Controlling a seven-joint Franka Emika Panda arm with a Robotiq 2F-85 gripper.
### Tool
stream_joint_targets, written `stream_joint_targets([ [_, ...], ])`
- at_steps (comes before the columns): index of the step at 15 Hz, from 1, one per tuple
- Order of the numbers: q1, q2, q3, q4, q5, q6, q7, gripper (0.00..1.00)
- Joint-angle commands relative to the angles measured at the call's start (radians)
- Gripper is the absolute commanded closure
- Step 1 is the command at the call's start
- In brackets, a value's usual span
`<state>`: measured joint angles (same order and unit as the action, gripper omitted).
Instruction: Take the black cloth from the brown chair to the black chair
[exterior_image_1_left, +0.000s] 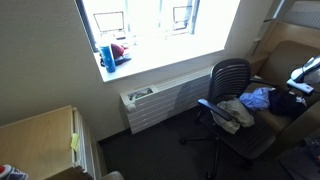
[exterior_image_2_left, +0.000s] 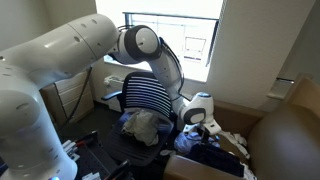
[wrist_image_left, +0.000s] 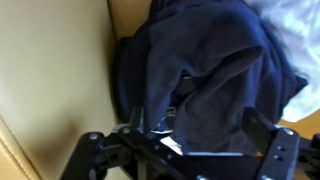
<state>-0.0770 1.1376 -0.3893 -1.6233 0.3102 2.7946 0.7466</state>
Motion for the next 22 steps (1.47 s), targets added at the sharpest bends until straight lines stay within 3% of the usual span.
stream_joint_targets([
  [1, -0.02, 0.043, -0.001, 0.046, -0.026, -0.023, 0.032, 0.0],
  [3, -0.025, 0.109, -0.012, 0.102, -0.029, -0.025, 0.05, 0.0],
  [4, -0.038, 0.093, 0.016, 0.093, -0.021, 0.004, 0.026, 0.0],
  [6, -0.122, 0.046, 0.14, 0.095, -0.01, -0.016, -0.1, 0.0],
  [9, -0.191, 0.073, 0.236, 0.166, 0.0, -0.128, -0.197, 0.0],
  [10, -0.125, 0.084, 0.168, 0.14, 0.004, -0.056, -0.124, 0.0],
  [15, -0.163, 0.084, 0.207, 0.163, 0.012, -0.104, -0.174, 0.0],
  [18, -0.133, 0.124, 0.166, 0.185, 0.0, -0.121, -0.126, 0.0],
  [19, -0.126, 0.137, 0.159, 0.187, -0.002, -0.116, -0.117, 0.25],
  [20, -0.122, 0.145, 0.153, 0.19, -0.003, -0.116, -0.109, 0.26],
  [22, -0.121, 0.163, 0.153, 0.201, -0.003, -0.123, -0.105, 0.4],
])
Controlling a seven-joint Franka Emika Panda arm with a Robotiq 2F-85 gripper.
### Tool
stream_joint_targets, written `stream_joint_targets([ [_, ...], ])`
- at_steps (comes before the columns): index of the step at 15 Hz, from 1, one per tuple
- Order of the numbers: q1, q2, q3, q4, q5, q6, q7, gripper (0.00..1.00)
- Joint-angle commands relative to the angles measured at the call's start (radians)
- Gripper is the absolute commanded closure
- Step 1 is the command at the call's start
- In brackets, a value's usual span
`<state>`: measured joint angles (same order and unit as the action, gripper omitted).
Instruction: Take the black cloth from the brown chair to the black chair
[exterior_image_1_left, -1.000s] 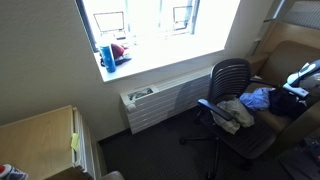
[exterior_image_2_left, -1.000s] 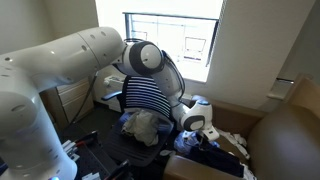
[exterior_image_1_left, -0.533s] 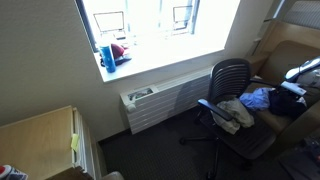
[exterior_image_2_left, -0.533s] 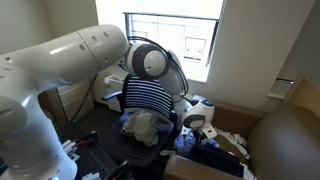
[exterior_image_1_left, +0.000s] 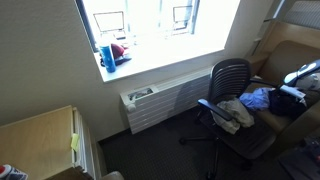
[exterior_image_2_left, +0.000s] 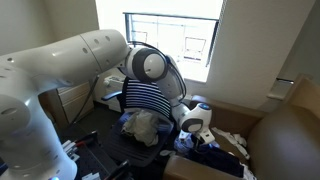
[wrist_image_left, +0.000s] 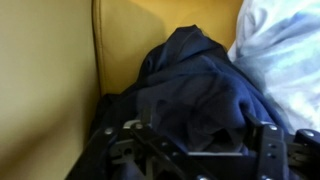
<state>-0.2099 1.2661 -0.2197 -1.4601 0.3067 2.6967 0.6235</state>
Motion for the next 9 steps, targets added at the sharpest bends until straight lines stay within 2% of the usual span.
stream_joint_targets([
  [1, 0.014, 0.04, -0.02, 0.041, 0.0, -0.029, 0.023, 0.47],
  [8, 0.027, 0.056, -0.041, 0.094, 0.006, -0.002, 0.085, 0.97],
  [9, 0.02, 0.03, -0.035, 0.096, 0.011, 0.008, 0.087, 0.98],
])
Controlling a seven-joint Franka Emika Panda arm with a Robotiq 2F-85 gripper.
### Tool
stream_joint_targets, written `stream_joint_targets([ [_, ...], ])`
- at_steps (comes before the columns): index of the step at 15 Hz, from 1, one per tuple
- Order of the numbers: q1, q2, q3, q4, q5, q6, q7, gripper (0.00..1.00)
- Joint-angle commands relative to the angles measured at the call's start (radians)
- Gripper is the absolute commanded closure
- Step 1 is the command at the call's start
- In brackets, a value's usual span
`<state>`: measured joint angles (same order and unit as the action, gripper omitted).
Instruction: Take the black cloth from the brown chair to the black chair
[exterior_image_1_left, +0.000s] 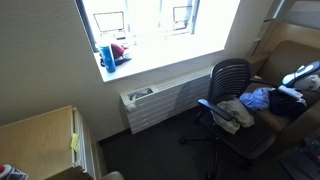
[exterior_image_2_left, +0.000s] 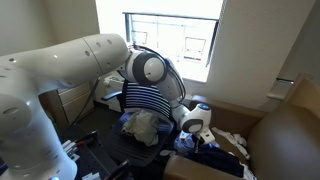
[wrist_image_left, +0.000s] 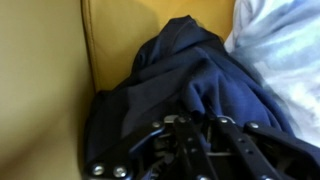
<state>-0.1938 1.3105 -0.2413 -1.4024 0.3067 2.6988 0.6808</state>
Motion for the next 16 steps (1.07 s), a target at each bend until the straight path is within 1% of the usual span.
stream_joint_targets([
  [1, 0.0, -0.045, -0.01, 0.037, 0.013, 0.019, 0.033, 1.0],
  [6, -0.073, -0.268, 0.106, -0.011, 0.075, 0.082, -0.074, 0.99],
  [7, -0.079, -0.314, 0.124, -0.029, 0.086, 0.103, -0.099, 0.99],
  [11, -0.112, -0.484, 0.223, -0.107, 0.142, 0.273, -0.249, 0.99],
  [13, -0.156, -0.567, 0.323, -0.146, 0.183, 0.349, -0.338, 0.99],
  [14, -0.191, -0.61, 0.396, -0.173, 0.203, 0.379, -0.395, 0.99],
  [15, -0.237, -0.652, 0.484, -0.2, 0.219, 0.391, -0.465, 0.99],
  [16, -0.27, -0.697, 0.553, -0.253, 0.238, 0.391, -0.532, 0.99],
])
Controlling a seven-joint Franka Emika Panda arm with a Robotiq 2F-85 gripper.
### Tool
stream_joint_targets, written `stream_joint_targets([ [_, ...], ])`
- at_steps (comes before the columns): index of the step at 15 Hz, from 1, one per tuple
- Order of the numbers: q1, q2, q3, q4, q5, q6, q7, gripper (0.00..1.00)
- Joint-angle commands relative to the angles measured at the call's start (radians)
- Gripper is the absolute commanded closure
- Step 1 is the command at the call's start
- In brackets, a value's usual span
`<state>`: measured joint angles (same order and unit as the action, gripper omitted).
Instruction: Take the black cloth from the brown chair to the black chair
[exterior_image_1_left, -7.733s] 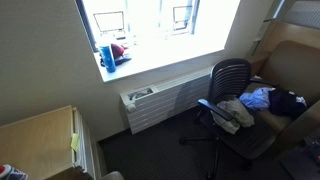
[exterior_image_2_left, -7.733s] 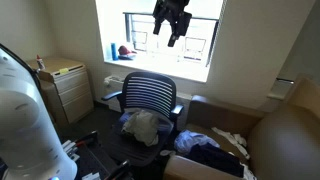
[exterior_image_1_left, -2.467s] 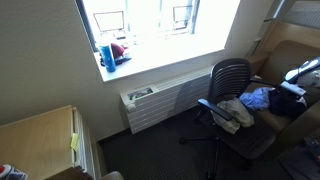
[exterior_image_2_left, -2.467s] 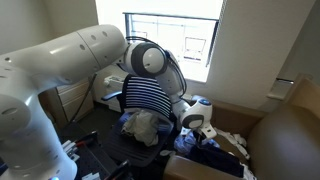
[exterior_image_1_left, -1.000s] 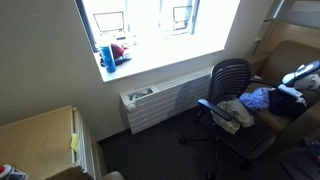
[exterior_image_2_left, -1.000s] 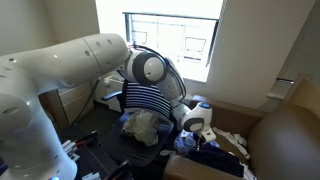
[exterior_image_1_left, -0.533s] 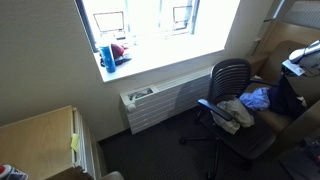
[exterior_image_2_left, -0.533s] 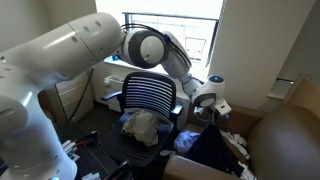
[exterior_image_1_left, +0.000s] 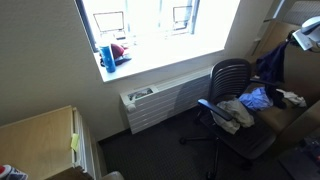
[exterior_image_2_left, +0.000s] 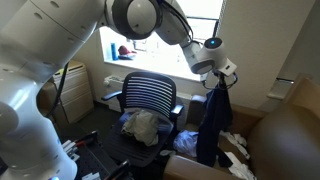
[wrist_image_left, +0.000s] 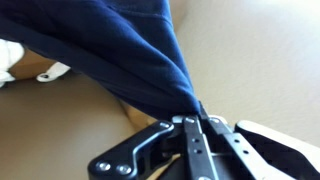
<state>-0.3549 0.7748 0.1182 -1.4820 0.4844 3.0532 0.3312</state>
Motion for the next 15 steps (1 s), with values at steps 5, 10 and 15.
stream_joint_targets([
  [5, 0.076, -0.034, -0.097, -0.275, 0.008, 0.061, -0.008, 0.99],
  [10, 0.162, 0.06, -0.235, -0.303, 0.012, -0.042, 0.113, 0.99],
  [15, 0.118, -0.139, -0.072, -0.466, -0.013, 0.321, -0.02, 0.99],
])
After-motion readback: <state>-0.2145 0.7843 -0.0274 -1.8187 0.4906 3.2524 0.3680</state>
